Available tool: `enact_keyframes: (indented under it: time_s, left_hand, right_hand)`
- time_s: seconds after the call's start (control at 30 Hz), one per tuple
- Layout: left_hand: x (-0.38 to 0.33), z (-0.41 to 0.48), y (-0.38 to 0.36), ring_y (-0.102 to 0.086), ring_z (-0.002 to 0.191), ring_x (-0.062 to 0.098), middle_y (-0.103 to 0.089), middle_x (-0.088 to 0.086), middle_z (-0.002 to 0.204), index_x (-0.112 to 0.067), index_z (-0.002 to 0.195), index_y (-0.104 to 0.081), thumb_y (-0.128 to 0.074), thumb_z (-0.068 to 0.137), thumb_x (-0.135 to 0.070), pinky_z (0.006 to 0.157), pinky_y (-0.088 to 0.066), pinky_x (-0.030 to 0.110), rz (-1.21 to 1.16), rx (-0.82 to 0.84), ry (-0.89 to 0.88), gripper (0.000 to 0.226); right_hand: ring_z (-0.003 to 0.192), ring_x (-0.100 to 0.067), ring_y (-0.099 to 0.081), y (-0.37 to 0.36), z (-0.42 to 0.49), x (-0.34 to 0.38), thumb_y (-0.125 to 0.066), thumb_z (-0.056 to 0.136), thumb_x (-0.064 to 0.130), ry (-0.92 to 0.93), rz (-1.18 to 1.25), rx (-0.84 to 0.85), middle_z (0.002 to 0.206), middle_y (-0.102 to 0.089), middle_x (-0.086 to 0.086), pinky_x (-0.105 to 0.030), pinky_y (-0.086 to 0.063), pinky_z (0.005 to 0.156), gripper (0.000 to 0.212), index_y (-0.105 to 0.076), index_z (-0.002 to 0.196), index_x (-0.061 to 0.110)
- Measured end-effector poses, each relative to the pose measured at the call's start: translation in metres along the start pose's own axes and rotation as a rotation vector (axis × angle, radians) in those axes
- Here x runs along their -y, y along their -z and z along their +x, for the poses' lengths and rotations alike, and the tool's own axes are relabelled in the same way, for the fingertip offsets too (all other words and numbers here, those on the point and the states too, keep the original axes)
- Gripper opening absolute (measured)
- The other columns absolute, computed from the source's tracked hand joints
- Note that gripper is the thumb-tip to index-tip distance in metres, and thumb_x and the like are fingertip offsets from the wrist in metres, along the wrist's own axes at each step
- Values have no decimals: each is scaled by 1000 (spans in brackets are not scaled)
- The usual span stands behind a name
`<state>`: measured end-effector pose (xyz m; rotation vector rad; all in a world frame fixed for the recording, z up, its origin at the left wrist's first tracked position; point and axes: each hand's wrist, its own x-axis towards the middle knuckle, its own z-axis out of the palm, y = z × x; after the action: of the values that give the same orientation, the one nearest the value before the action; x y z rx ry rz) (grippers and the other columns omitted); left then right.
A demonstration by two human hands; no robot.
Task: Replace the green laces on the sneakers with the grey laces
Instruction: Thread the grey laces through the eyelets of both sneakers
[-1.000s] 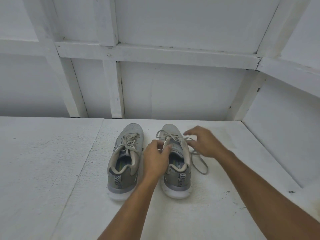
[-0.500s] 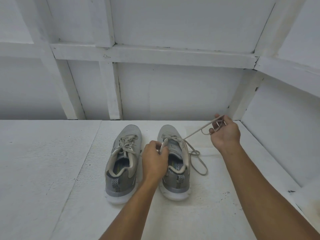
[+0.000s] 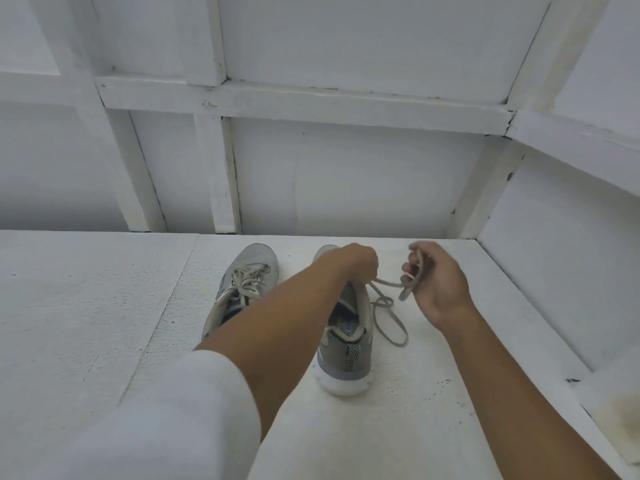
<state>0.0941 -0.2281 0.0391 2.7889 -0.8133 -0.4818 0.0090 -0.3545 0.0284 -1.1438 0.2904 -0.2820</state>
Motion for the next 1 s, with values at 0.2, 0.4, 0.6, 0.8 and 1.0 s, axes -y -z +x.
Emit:
enact_keyframes:
  time_s: [0.2, 0.4, 0.6, 0.8, 1.0]
  left_hand:
    - [-3, -2, 0, -56, 107, 25, -61, 7, 117, -7, 117, -61, -52, 91, -15, 82, -44, 32, -44, -24, -15, 29]
    - [-3, -26, 40, -50, 82, 20, -54, 7, 90, -3, 108, -60, -57, 83, -12, 73, -40, 27, -591, -107, -118, 27]
    - [-7, -43, 66, -62, 89, 16, -66, 5, 90, -12, 117, -54, -57, 89, -8, 77, -47, 23, -804, -95, -248, 29]
    - [3, -66, 70, -58, 80, 13, -66, 0, 80, -12, 112, -59, -59, 85, -6, 69, -44, 17, -843, -152, -321, 27]
    - [6, -90, 38, -67, 85, 18, -73, 2, 85, -10, 105, -63, -68, 80, -8, 89, -51, 38, -781, -141, -337, 25]
  right_hand:
    - [84, -24, -66, 9, -19, -20, -45, 94, 4, 27, -368, 107, 79, -67, -8, -34, -51, 75, 23, -67, 86, 5]
    - [80, -19, -60, 9, -5, -6, -60, 89, 12, 40, -687, 22, 90, -65, -7, -31, -49, 71, 30, -60, 116, 26]
    - [53, -13, -46, -11, 17, 14, -60, 94, 28, -39, -901, 273, 73, -60, -4, -24, -32, 50, 18, -72, 95, 15]
    - [64, -14, -60, -19, 44, 30, -58, 92, 13, -143, -897, 253, 87, -70, -4, -24, -41, 59, 11, -68, 96, 10]
    - [60, -20, -66, -31, 70, 49, -46, 96, 2, -257, -416, 145, 80, -61, -12, -34, -54, 71, 12, -58, 99, 0]
